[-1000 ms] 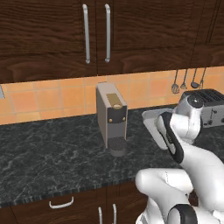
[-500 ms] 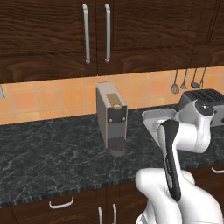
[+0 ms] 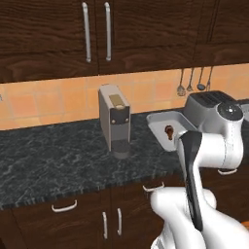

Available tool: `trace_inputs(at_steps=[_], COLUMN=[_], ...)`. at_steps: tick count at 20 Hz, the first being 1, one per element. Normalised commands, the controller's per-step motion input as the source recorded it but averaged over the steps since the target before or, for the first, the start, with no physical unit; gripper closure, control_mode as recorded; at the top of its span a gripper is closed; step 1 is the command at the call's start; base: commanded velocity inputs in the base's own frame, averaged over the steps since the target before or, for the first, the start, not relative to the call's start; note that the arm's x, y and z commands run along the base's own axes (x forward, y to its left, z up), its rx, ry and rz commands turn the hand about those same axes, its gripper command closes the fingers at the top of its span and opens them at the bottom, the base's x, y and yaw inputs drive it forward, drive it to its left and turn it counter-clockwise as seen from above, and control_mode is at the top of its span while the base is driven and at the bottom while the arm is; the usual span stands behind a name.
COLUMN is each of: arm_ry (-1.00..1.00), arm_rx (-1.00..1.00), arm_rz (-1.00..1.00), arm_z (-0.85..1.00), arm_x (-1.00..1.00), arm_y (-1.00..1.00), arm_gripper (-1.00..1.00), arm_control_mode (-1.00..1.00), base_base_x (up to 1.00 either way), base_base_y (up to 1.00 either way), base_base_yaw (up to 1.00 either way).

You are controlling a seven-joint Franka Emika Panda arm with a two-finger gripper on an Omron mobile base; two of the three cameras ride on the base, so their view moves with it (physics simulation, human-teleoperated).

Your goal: Place one avocado and one chicken drumstick in each tupperware on the nearby counter, to pack two identical lunches.

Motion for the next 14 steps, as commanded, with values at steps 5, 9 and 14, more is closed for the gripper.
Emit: trace_inputs(at_steps=[5,9,14], arm_ry=[0.00,0.00,0.00], arm_rx=[0.00,0.00,0.00], arm_rz=[0.00,0.00,0.00], arm_z=[0.00,0.00,0.00], arm_x=[0.00,0.00,0.00], arm_y=[0.00,0.00,0.00], arm_gripper=[-1.00,-1.00,-1.00], arm_control_mode=[1.00,1.00,1.00], base_base_x=[-0.81,-0.26,-0.04], base_base_y=[-0.78,-1.00,-1.00], base_base_yaw=[-0.15,-0.07,0.00])
